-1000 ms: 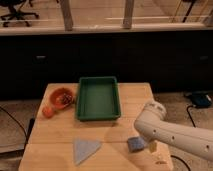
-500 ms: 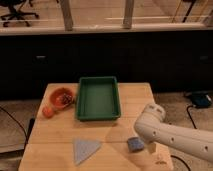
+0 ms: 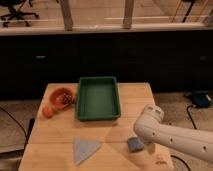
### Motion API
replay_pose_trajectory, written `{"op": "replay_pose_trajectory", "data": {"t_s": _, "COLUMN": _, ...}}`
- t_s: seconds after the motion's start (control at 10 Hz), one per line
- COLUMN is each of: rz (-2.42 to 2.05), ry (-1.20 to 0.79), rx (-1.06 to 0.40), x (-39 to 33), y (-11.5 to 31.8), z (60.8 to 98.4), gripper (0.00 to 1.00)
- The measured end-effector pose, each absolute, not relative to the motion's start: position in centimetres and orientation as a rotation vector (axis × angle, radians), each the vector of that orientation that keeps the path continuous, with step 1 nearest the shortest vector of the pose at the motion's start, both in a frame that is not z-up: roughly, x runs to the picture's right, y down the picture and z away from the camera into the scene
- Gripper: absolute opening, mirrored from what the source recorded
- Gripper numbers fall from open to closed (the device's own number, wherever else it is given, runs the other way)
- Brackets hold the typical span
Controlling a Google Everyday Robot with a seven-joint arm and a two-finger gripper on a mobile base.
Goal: Wipe tray with sponge
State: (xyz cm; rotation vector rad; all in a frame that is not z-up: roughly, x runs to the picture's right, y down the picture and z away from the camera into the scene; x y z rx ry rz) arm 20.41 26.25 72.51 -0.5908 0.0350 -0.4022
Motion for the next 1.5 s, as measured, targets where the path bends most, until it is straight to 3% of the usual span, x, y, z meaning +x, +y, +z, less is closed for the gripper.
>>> {"op": "replay_pose_trajectory", "data": {"t_s": 1.5, "rz": -0.372, "ry": 0.014, "rx": -0.612, "x": 20.3, "y": 27.9, "z": 74.2, "gripper": 0.8}}
